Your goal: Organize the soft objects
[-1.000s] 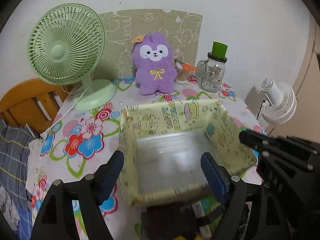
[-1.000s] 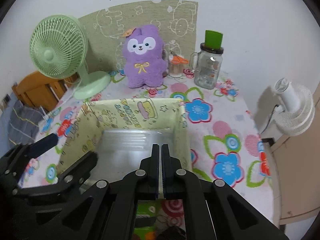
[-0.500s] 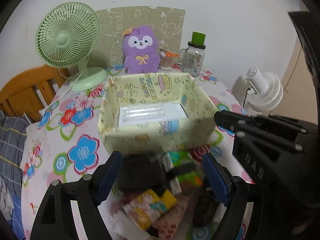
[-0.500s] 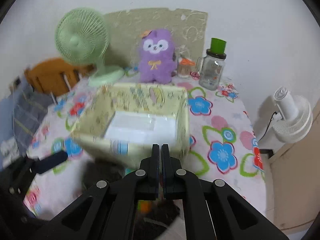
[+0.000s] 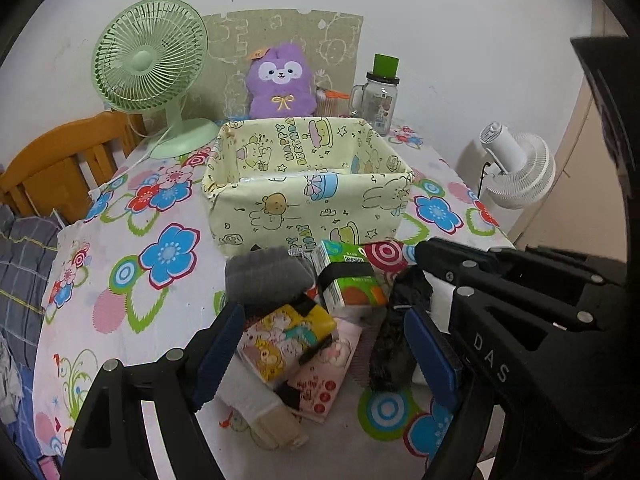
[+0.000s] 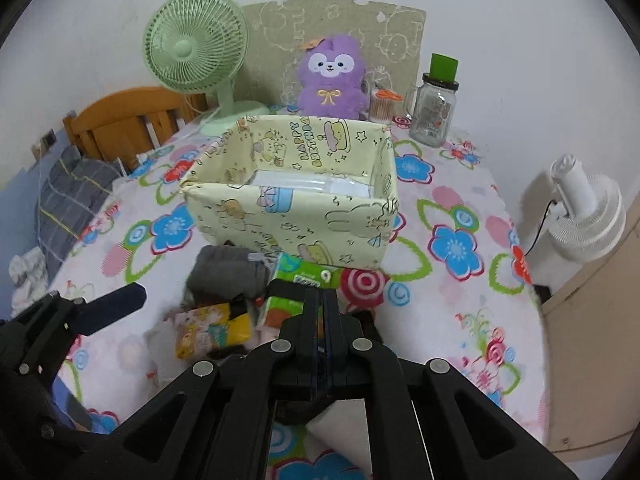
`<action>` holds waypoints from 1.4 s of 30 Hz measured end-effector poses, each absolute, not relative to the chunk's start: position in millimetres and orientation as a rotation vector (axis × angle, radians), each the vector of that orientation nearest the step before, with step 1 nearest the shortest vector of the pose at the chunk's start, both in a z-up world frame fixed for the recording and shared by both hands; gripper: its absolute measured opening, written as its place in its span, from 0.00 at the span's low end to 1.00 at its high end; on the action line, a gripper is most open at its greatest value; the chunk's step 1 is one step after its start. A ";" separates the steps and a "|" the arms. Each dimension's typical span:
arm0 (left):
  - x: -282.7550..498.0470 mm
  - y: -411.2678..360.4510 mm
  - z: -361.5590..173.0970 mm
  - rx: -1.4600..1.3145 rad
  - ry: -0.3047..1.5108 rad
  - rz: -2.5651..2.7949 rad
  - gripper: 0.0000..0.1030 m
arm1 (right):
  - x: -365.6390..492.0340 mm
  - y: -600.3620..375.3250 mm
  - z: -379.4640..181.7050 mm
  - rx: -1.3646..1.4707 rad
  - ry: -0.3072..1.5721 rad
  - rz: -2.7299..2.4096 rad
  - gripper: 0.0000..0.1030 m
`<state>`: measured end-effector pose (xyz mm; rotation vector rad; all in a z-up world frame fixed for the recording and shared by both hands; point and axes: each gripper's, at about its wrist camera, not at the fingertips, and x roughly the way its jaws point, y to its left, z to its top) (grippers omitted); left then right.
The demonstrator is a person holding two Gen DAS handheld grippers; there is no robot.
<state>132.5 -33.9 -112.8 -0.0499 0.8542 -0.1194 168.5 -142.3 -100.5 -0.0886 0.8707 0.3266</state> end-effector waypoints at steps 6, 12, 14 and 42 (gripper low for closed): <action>118.5 -35.9 -116.1 -0.027 0.848 -0.117 0.81 | 152.7 -141.4 -102.3 -0.107 0.844 0.301 0.02; 108.9 -30.4 -121.7 -0.034 0.847 -0.123 0.81 | 142.6 -135.1 -104.3 -0.144 0.827 0.281 0.03; 108.9 -26.8 -124.1 -0.033 0.851 -0.117 0.81 | 144.4 -132.4 -108.5 -0.153 0.854 0.243 0.03; 149.1 4.2 -164.5 -0.018 0.905 -0.118 0.81 | 181.8 -111.3 -146.3 -0.124 0.913 0.235 0.02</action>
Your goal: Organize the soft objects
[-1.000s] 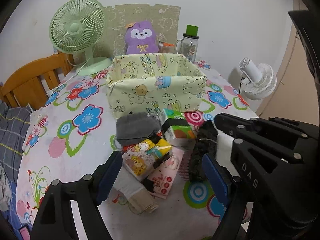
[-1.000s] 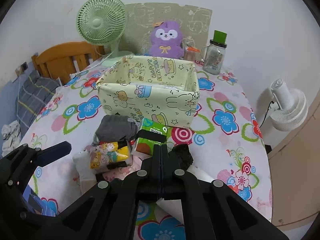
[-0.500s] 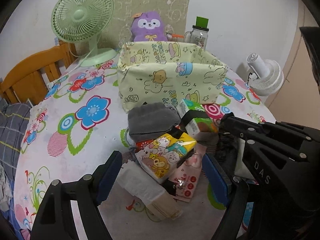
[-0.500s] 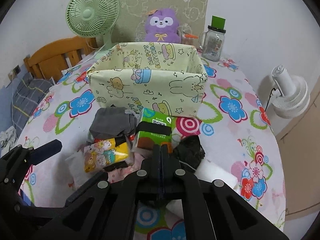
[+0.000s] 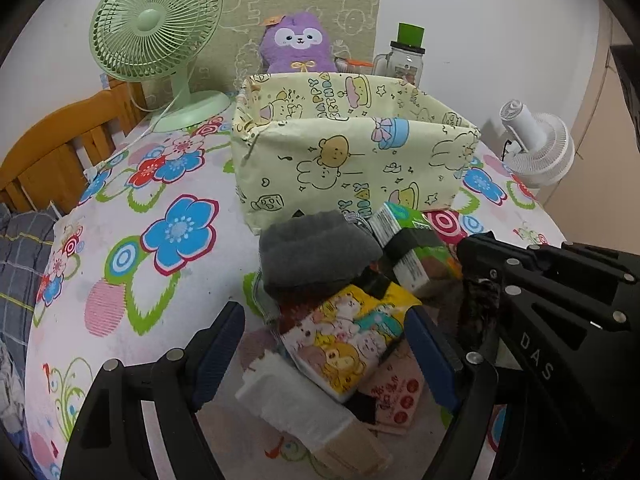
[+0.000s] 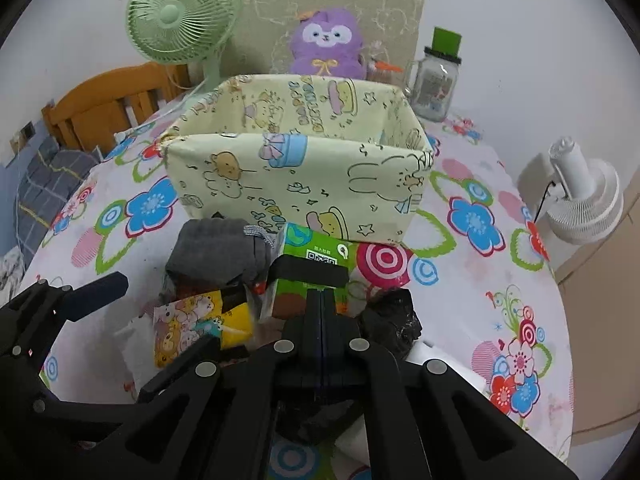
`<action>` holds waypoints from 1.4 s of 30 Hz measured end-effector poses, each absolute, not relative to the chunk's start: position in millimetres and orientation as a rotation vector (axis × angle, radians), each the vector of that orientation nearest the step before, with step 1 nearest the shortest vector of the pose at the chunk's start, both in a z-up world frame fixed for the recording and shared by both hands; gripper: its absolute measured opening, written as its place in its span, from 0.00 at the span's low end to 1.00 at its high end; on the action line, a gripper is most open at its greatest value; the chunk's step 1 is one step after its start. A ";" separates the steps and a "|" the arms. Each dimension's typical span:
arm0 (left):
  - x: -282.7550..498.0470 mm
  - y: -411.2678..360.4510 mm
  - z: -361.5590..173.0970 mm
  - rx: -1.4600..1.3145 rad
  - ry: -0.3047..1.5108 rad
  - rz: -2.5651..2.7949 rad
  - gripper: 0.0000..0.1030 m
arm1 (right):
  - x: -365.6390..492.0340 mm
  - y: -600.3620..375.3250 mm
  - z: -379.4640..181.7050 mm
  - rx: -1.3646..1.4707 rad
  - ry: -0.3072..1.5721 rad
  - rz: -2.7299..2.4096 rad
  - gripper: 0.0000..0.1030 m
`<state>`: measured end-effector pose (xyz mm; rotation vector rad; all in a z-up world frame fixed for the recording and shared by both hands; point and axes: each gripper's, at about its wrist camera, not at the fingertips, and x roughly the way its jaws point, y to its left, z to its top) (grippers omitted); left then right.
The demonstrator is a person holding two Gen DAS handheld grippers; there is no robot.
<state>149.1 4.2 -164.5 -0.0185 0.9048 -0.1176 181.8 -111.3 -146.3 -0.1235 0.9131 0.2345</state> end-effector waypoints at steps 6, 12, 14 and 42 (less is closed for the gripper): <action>161.6 6.9 -169.1 -0.016 0.924 -0.118 0.81 | 193.3 -110.8 -154.3 -0.085 0.956 0.254 0.03; 175.5 8.6 -174.4 -0.016 0.938 -0.111 0.81 | 204.8 -107.8 -159.2 -0.063 0.981 0.290 0.03; 179.1 8.3 -174.7 -0.016 0.942 -0.115 0.81 | 209.0 -105.5 -159.2 -0.058 0.982 0.307 0.03; 197.0 15.2 -182.6 -0.014 0.981 -0.108 0.86 | 238.6 -105.0 -175.5 -0.030 1.017 0.276 0.76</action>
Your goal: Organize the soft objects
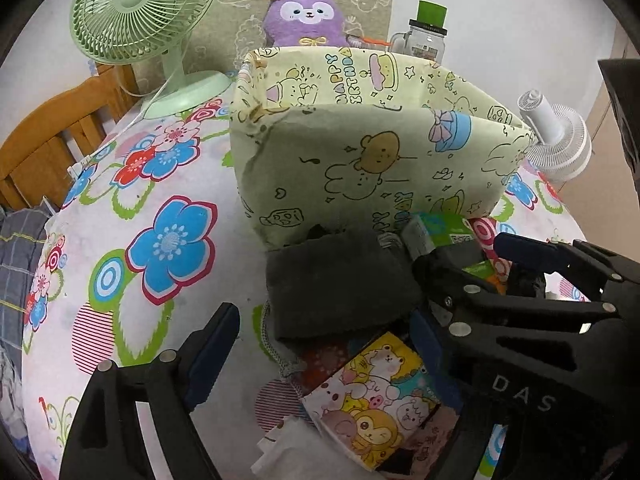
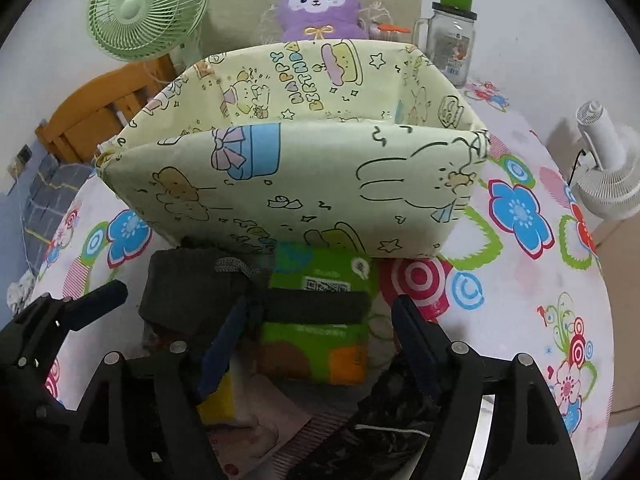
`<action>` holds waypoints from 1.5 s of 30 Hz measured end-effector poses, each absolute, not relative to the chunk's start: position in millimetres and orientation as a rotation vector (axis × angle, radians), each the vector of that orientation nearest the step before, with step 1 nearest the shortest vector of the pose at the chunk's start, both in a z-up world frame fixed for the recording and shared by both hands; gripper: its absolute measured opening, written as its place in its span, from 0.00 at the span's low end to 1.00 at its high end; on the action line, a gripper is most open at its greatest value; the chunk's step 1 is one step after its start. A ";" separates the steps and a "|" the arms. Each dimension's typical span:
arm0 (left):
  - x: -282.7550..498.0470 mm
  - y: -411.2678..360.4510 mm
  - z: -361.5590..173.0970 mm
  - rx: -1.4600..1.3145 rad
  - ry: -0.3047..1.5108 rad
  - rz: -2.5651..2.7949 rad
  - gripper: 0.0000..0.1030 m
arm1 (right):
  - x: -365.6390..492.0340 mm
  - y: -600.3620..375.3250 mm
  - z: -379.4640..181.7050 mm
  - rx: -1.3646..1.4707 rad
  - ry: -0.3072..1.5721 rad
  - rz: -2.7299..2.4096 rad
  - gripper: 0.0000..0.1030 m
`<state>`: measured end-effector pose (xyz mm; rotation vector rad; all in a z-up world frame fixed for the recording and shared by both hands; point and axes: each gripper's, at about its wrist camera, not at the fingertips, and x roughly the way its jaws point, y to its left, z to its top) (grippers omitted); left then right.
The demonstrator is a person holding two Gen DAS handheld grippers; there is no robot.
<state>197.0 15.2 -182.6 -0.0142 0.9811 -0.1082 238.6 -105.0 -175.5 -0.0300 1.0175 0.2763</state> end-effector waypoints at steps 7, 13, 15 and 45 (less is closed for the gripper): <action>197.4 15.1 -184.3 -0.016 0.989 -0.111 0.86 | 245.3 -108.3 -183.7 -0.005 1.043 0.259 0.75; 198.1 13.4 -184.0 -0.016 0.995 -0.114 0.86 | 248.5 -115.9 -185.8 0.033 1.070 0.269 0.52; 198.7 11.5 -182.7 -0.012 0.992 -0.111 0.86 | 245.9 -118.7 -182.6 0.038 1.061 0.267 0.52; 193.6 -4.5 -154.9 -0.022 0.919 -0.133 0.35 | 215.5 -132.4 -137.8 0.052 0.961 0.261 0.53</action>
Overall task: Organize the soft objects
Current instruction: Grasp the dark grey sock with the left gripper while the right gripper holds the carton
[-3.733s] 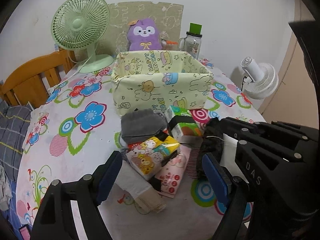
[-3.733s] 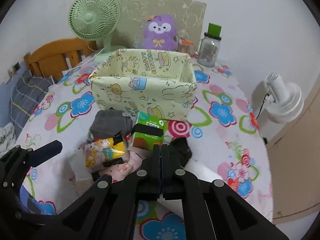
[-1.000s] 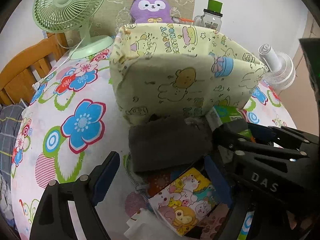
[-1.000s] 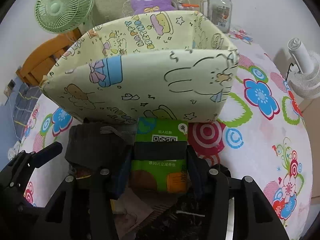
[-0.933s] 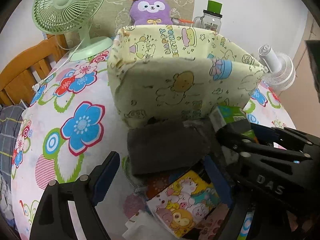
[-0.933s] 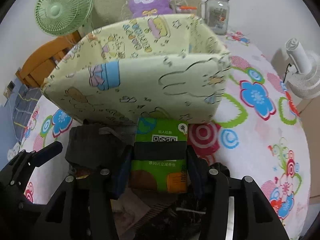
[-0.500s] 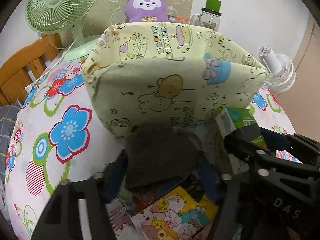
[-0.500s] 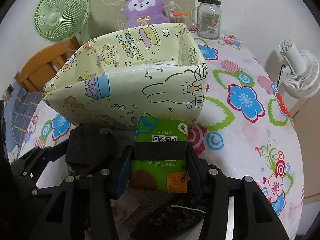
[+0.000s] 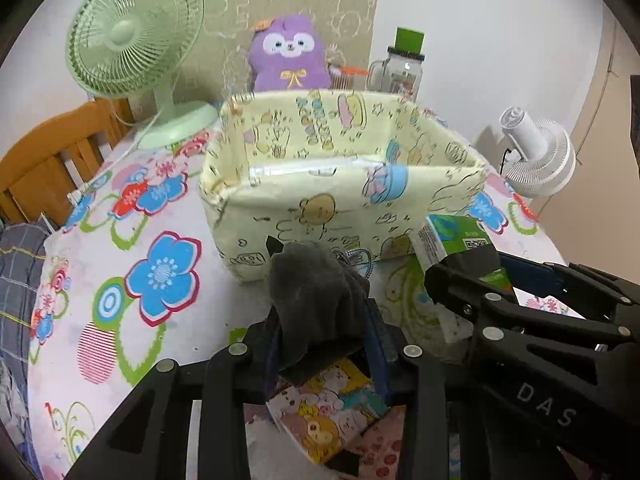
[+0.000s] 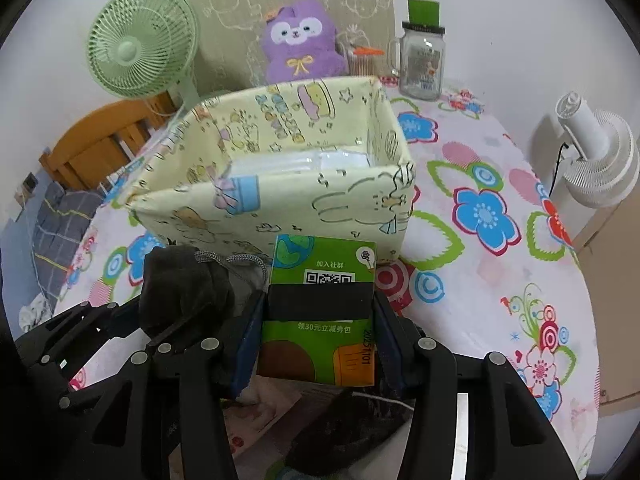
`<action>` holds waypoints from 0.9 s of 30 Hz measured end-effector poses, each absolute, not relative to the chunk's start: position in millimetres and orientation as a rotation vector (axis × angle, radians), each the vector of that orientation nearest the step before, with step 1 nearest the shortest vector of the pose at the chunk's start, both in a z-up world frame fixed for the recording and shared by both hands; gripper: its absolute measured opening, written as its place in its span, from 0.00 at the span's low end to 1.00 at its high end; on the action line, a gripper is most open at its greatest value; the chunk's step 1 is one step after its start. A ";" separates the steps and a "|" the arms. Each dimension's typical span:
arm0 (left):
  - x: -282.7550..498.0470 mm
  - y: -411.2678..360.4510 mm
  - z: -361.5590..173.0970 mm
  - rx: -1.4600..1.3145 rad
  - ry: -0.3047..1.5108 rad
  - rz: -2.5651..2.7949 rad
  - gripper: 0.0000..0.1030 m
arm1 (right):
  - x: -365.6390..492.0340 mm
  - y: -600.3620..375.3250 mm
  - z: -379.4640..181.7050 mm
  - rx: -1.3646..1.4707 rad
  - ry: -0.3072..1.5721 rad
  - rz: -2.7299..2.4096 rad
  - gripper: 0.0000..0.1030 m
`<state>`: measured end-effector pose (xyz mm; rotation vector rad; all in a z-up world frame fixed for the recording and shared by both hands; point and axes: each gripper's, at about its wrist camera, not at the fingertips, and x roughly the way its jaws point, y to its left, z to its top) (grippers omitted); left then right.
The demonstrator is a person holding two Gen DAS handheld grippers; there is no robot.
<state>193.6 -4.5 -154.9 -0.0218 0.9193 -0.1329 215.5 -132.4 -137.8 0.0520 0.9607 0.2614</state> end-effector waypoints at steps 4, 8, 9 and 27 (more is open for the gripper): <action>184.1 -5.0 -141.5 -0.023 0.893 -0.131 0.35 | 206.3 -133.7 -125.0 0.048 0.936 0.267 0.53; 172.6 -6.8 -129.6 -0.023 0.873 -0.130 0.35 | 194.5 -134.9 -111.9 0.035 0.911 0.271 0.53; 169.0 -7.4 -126.0 -0.024 0.866 -0.130 0.35 | 191.8 -135.4 -108.9 0.034 0.905 0.272 0.53; 123.0 -16.2 -78.0 -0.022 0.776 -0.092 0.35 | 151.6 -140.3 -57.2 -0.033 0.801 0.304 0.53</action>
